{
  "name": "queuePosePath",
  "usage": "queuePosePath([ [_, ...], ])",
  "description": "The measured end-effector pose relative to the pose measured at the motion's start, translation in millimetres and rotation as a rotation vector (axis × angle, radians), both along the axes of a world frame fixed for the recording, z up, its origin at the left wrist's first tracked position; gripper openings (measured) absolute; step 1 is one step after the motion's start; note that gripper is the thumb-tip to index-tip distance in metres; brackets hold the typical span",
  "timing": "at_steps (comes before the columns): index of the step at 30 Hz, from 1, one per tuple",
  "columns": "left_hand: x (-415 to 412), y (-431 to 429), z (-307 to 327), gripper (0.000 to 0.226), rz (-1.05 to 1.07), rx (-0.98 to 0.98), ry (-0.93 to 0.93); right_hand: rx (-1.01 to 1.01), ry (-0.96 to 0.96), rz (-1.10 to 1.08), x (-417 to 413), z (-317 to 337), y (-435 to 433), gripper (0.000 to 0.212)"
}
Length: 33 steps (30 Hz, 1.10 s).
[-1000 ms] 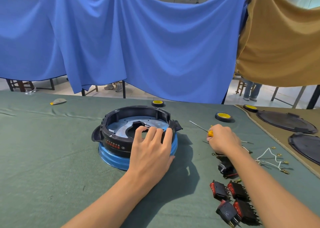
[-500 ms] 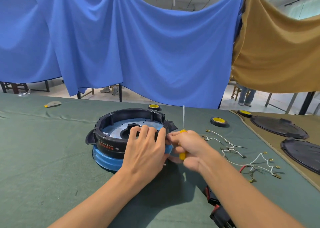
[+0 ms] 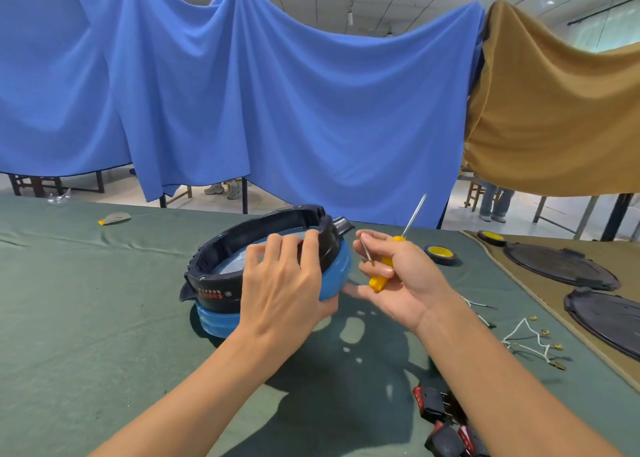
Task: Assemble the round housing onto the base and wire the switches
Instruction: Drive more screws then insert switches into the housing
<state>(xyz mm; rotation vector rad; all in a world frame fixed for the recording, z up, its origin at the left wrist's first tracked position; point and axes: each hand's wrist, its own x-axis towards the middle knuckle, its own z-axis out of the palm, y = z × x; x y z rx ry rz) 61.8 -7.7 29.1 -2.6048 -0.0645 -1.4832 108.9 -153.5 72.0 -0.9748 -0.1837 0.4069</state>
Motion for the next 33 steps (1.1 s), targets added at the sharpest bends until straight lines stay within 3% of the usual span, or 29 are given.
queuePosePath([
  [4, -6.3, 0.6, 23.9, 0.081, -0.057, -0.238, -0.071, -0.026, -0.093, -0.063, -0.6, 14.4, -8.1, 0.016],
  [10, -20.5, 6.8, 64.4, 0.069, -0.264, -0.824, -0.114, -0.089, -0.246, -0.153, -4.8, 28.8, -18.0, 0.013],
  [17, -25.8, 32.2, 84.8, 0.062, -0.439, -1.223, -0.203, -0.3, -0.401, -0.158, -13.5, 33.7, -6.4, 0.013],
  [22, -30.4, 42.8, 95.6, 0.052, -0.658, -1.537, -0.27, -0.296, -0.395, -0.162, -16.4, 36.8, 2.7, 0.014],
  [28, -24.3, 44.9, 87.6, 0.03, -0.728, -1.868, -0.148, -0.39, -0.441, -0.17, -15.6, 43.5, -0.6, 0.02],
  [33, -14.8, 46.4, 70.8, 0.034, -0.716, -2.102, -0.049, -0.454, -0.491, -0.167, -9.6, 56.9, 19.1, 0.014],
])
